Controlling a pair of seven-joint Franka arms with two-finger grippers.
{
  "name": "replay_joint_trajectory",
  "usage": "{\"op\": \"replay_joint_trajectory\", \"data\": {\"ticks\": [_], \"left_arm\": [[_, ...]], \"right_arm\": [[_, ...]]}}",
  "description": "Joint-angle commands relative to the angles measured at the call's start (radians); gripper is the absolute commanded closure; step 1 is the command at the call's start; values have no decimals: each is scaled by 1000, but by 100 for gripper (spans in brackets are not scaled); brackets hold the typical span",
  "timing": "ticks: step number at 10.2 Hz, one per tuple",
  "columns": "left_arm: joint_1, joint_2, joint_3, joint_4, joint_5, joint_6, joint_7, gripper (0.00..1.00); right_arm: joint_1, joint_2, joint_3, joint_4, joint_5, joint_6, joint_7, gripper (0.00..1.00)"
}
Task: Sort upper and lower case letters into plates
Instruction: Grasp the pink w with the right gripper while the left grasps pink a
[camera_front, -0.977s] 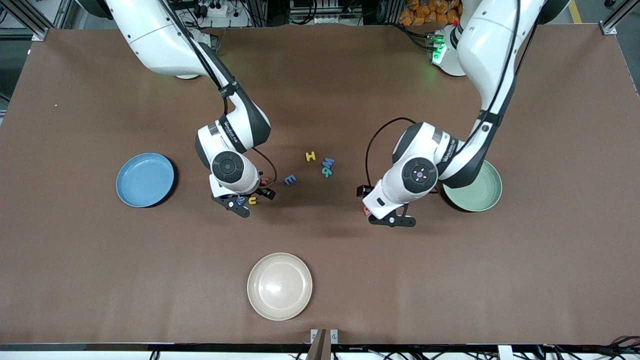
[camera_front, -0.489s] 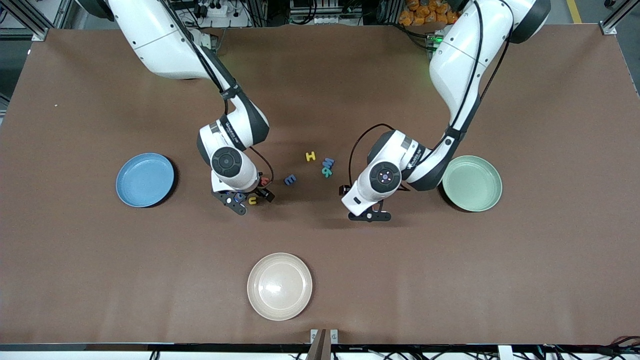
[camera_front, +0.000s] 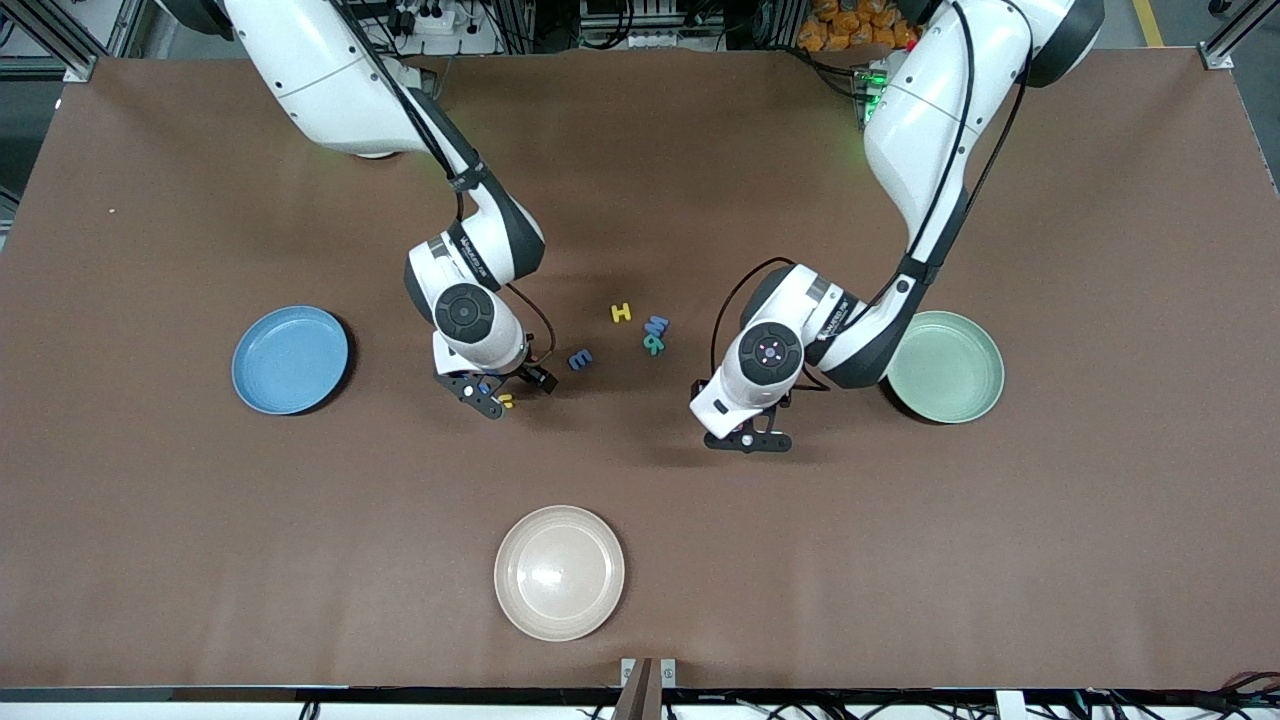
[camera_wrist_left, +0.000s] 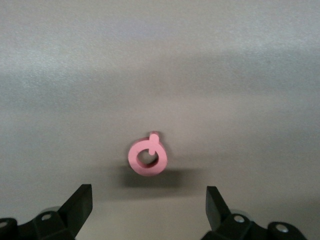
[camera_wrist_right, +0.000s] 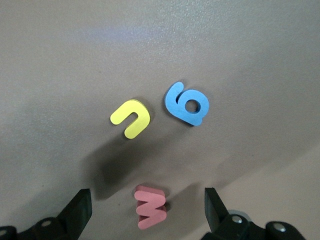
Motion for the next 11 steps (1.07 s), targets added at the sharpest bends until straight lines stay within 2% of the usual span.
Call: {"op": "replay_joint_trajectory", "data": {"ticks": [1, 6, 8, 11], "left_arm": [[8, 7, 1, 3, 28, 23, -23, 0], [28, 39, 0, 6, 20, 43, -26, 0], [28, 36, 1, 6, -27, 45, -22, 0], [22, 42, 1, 9, -31, 65, -14, 0]], "right_arm": [[0, -41, 0, -39, 12, -5, -2, 14], [-1, -41, 0, -51, 12, -1, -22, 36], [-3, -41, 0, -51, 12, -2, -22, 52], [-4, -39, 1, -50, 12, -2, -22, 75]]}}
